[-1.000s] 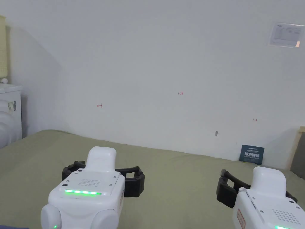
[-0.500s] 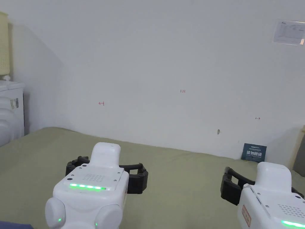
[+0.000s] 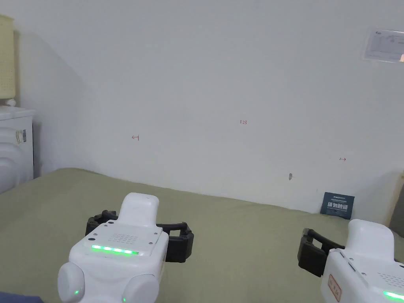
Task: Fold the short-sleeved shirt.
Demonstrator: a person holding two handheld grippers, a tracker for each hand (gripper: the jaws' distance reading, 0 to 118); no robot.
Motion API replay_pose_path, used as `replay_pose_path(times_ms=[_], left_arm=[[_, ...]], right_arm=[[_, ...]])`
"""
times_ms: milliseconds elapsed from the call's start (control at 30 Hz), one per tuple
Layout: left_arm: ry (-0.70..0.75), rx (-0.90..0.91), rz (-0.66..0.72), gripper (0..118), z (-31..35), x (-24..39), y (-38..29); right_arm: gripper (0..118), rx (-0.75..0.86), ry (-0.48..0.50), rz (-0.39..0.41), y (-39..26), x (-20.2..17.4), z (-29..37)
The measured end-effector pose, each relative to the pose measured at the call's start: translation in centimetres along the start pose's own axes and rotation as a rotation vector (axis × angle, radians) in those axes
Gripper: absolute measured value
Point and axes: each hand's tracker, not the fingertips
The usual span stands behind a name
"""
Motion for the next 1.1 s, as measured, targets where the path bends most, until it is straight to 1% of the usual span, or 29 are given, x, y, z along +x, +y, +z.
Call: replay_pose_path(times_ms=[33,133,233,367,567,667,700,800,933,967,1000,1033,1100], left_arm=[[0.005,0.000,0.005,118,-0.1,0.0,0.0],[-0.001,-0.007,0.012,118,-0.1,0.0,0.1],[0.000,-0.007,0.002,118,-0.1,0.1,0.1],[-0.001,-0.006,0.011,118,-0.1,0.1,0.1],[0.015,-0.007,-0.002,118,-0.3,0.1,0.5],[0.018,-0.003,0.006,118,-0.3,0.0,0.7],[0.015,-0.003,0.008,118,-0.3,-0.1,0.8],[0.010,-0.009,0.005,118,-0.5,-0.1,0.9],[0.009,-0.018,-0.002,118,-1.0,-0.1,1.0],[0.008,-0.017,0.000,118,-1.0,-0.1,1.1],[0.007,-0.015,0.002,118,-1.1,-0.1,1.1],[0.005,-0.016,0.003,118,-1.2,-0.1,1.1],[0.004,-0.018,0.005,118,-1.5,-0.1,1.3]], right_arm=[[90,0.005,0.000,-0.003,0.1,0.0,0.0],[90,0.016,-0.035,0.035,0.3,-0.3,0.1],[90,0.008,-0.034,0.055,0.4,-0.4,0.0],[90,-0.017,-0.025,0.037,0.4,-0.5,-0.1],[90,-0.015,-0.019,0.042,1.0,-0.7,-0.1],[90,-0.033,-0.006,-0.003,1.4,-0.5,-0.1],[90,-0.032,-0.002,-0.006,1.5,-0.5,-0.1],[90,-0.037,-0.015,-0.002,1.8,-0.7,-0.3],[90,-0.040,0.013,-0.007,2.3,-0.4,-0.4],[90,-0.031,-0.004,0.022,2.3,-0.7,-0.4],[90,-0.001,-0.040,0.069,2.3,-1.1,-0.4],[90,0.006,-0.052,0.118,2.2,-1.4,-0.4],[90,0.006,-0.019,0.096,2.2,-1.4,-0.4]])
